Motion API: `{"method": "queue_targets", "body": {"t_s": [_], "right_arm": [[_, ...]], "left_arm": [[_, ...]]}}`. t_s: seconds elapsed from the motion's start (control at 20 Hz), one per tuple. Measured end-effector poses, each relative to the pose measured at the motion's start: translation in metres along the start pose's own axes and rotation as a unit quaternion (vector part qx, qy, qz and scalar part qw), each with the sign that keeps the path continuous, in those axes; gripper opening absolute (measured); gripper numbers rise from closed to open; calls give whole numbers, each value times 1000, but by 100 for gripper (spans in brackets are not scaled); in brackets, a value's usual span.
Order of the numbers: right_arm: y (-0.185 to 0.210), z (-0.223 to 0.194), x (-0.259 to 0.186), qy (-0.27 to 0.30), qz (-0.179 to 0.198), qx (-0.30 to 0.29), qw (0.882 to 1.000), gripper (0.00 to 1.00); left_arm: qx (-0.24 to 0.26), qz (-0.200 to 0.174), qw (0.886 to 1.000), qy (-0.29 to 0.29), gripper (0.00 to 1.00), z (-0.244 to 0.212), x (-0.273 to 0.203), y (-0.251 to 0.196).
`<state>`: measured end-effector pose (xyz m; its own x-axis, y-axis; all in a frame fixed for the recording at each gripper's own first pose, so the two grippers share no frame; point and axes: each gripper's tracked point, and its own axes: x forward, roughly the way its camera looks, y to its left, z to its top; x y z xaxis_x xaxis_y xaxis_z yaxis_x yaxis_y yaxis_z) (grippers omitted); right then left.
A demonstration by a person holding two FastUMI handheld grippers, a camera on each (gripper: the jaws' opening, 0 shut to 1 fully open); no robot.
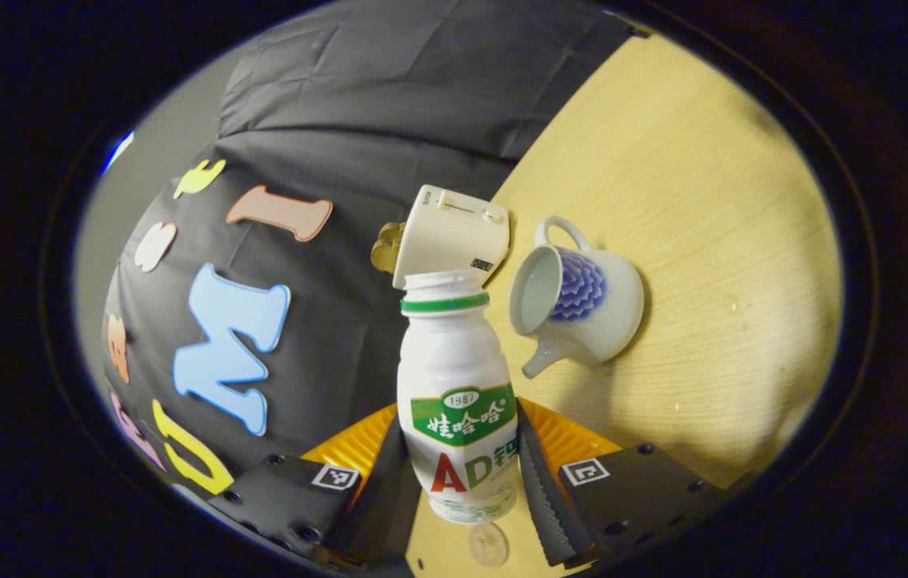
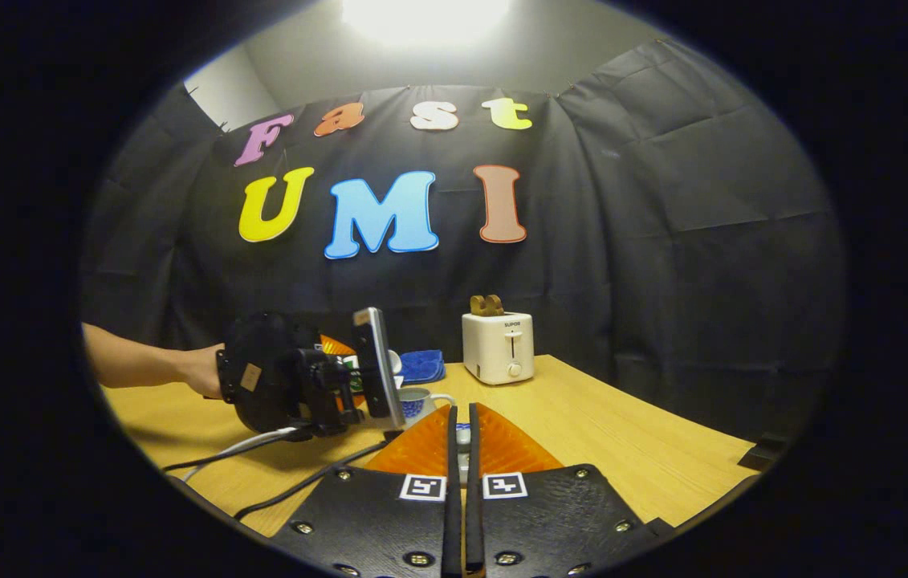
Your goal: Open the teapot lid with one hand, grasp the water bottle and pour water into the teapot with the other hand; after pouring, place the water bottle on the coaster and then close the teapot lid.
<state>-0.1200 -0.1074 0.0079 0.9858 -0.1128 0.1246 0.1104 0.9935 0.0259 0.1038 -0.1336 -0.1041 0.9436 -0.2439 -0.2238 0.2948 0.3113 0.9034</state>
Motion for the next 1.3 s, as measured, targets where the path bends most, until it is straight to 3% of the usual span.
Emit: {"method": "queue_targets", "body": {"t_s": [0.05,0.15,0.2,0.3,0.35,0.45,0.55,0.6,0.65,0.75,1.0,1.1,1.3], "right_arm": [[-1,3,6,2,-2,-3,1000,2],[7,3,23,11,8,-9,1000,2],[14,3,34,16,16,-15,1000,2],[29,4,56,25,29,-22,999,2],[36,6,66,27,35,-24,999,2],[47,4,90,37,40,-34,998,2],[56,4,112,42,46,-24,998,2],[62,-1,123,49,53,-13,997,2],[67,-6,132,59,61,-2,996,2],[72,-11,149,68,59,6,996,2],[78,-11,184,61,43,-8,997,2],[82,-17,193,69,44,-2,997,2],[85,-24,197,71,49,-7,996,2]], "left_arm": [[-28,9,999,-14,77,2,-6,6],[-96,18,995,-33,82,1,-16,13],[-135,14,990,-36,76,-1,-19,14],[-198,11,979,-40,76,-11,-28,18],[-220,16,975,-43,81,-16,-33,24],[-261,31,964,-49,75,-28,-44,36],[-307,42,949,-54,81,-39,-51,46],[-339,45,938,-58,81,-46,-56,51],[-374,41,925,-61,75,-52,-62,53],[-424,41,902,-66,81,-64,-69,70],[-487,70,869,-50,75,-114,-80,97],[-498,83,862,-44,80,-124,-83,111],[-518,132,844,-50,80,-138,-95,142]]}}
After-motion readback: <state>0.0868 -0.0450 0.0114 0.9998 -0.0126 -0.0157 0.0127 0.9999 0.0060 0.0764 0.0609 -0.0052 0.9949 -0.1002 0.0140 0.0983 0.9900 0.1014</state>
